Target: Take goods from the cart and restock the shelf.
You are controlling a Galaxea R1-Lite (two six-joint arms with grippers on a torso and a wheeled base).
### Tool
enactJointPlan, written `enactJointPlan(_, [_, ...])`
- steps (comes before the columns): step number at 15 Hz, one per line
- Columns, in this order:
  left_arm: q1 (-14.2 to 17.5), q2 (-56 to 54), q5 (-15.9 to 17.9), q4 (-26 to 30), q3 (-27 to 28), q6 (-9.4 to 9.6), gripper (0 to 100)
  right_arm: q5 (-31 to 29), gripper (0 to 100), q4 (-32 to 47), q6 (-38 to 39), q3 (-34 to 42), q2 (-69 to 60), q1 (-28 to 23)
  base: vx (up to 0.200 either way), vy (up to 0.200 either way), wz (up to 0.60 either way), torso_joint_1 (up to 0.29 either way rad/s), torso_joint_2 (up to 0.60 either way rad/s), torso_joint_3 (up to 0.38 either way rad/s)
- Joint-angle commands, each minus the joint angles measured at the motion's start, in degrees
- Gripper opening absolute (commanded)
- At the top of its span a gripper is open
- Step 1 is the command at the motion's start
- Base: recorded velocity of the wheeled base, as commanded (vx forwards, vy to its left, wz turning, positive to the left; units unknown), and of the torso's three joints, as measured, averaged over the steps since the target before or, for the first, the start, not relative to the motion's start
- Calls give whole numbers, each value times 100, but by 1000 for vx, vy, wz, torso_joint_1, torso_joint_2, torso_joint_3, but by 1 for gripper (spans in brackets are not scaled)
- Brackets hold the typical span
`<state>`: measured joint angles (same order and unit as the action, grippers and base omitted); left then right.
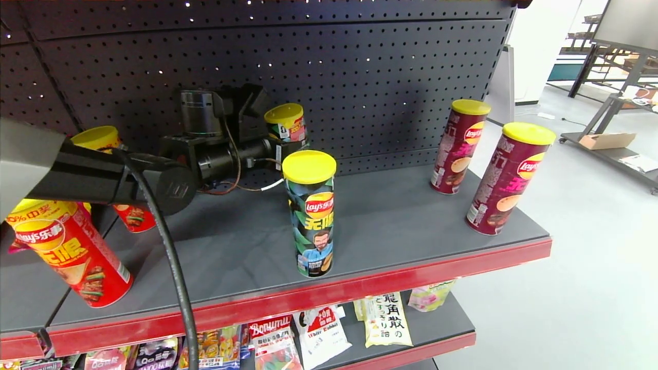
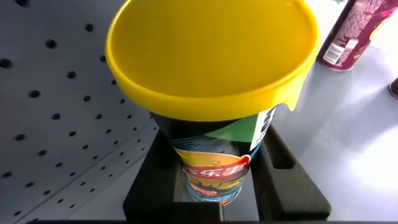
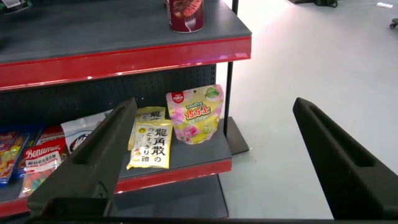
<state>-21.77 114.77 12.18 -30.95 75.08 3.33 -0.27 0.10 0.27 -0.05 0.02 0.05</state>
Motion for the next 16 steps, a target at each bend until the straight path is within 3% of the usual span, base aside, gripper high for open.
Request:
enactJointPlan(1, [6, 54, 4, 1, 33, 1, 0, 0, 100, -1, 0, -4, -2, 4, 0, 0, 0, 0, 0, 0])
enactJointPlan(5, [-20, 124, -23, -7, 42, 10, 0, 0, 100, -1, 0, 5, -2, 4, 0, 0, 0, 0, 0, 0])
enactJointPlan(11, [-38, 203, -453, -166, 86, -8, 0, 0, 100, -1, 0, -4, -2, 4, 0, 0, 0, 0, 0, 0])
enactJointPlan(16, [-108, 150, -524, -148, 86, -52, 0, 0, 100, -1, 0, -4, -2, -5, 0, 0, 0, 0, 0, 0])
